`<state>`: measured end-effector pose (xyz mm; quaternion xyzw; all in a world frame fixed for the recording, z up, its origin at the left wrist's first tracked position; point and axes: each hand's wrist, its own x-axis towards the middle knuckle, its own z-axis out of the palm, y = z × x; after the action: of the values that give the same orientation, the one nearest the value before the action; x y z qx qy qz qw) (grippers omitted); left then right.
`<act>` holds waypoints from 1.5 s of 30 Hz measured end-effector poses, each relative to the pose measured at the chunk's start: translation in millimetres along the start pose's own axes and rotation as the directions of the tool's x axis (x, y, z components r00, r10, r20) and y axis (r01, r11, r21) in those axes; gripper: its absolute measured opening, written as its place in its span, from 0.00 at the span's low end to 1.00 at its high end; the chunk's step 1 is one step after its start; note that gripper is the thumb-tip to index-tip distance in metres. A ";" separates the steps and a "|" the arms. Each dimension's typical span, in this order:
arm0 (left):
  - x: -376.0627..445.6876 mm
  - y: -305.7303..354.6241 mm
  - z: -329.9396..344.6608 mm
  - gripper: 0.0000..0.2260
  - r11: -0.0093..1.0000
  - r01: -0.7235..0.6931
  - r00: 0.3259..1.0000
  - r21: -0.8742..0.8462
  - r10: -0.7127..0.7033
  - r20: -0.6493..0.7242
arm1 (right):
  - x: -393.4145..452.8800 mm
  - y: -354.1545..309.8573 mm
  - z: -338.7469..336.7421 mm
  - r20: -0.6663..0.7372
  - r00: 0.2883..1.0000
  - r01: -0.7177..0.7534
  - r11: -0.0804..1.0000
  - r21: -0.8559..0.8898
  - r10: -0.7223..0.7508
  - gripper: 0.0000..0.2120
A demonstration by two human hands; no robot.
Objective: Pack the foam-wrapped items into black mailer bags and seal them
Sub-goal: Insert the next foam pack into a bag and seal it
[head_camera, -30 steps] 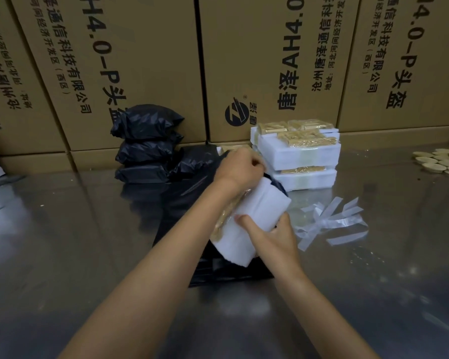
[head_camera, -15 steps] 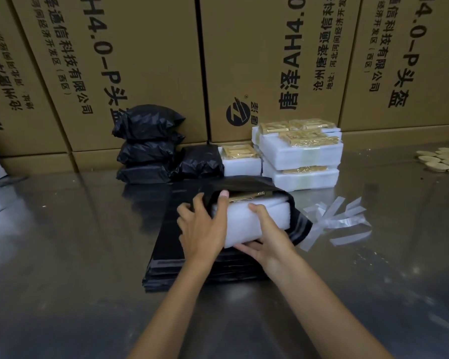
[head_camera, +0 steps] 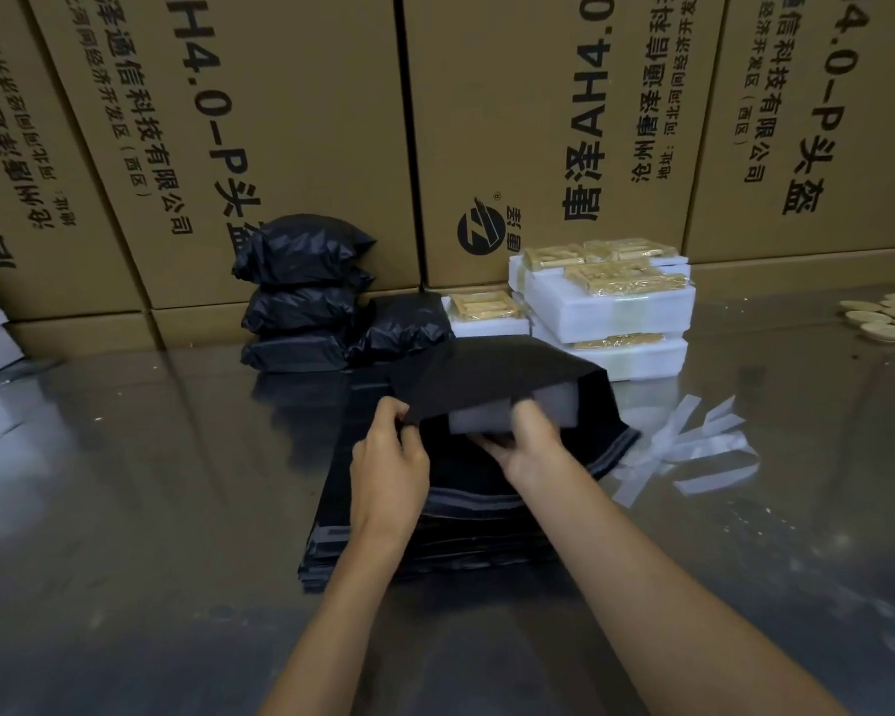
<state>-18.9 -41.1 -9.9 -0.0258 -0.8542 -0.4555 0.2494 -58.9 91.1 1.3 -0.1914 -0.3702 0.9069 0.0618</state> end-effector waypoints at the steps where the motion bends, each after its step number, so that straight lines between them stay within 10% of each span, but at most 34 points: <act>1: 0.6 -1.8 -2.1 0.07 1.000 -0.019 1.000 0.022 0.019 0.010 | 6.4 0.5 0.4 0.017 1.000 -0.007 0.999 0.032 0.006 0.21; 16: -9.6 -24.9 -7.1 0.08 0.995 -0.006 0.998 0.103 -0.001 0.067 | 33.9 5.4 -16.6 -0.011 0.996 -0.067 0.711 -0.700 0.084 0.14; 23: -7.6 -31.2 -23.4 0.09 0.986 0.036 0.988 0.161 -0.010 -0.157 | 16.4 -8.3 -18.5 -0.043 0.999 -0.042 0.556 -0.830 0.011 0.21; 28: -11.4 -31.5 -35.7 0.09 0.981 0.029 0.988 0.191 0.001 -0.154 | 10.9 -13.9 -29.9 0.085 0.991 0.075 -0.096 -0.993 -0.105 0.29; 35: -28.4 -42.8 -52.8 0.09 0.964 -0.022 0.996 0.264 0.045 -0.079 | -25.2 -23.1 -26.1 0.199 0.974 0.224 -0.362 -0.905 0.106 0.30; 41: -23.6 -57.0 -93.9 0.12 0.982 0.010 0.975 0.188 -0.051 0.216 | -88.6 -79.0 -32.8 0.408 0.854 0.484 -0.209 -0.850 0.323 0.14; 45: 16.5 -31.9 -97.2 0.05 0.997 -0.047 0.997 0.061 0.043 0.064 | -82.4 -114.2 -25.3 0.499 0.859 0.509 0.096 -0.855 -0.110 0.09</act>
<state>-2.9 -139.6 17.9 -0.0514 -0.8747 -0.4216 0.2334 23.4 168.6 89.0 0.0431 -0.8964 0.4371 0.0589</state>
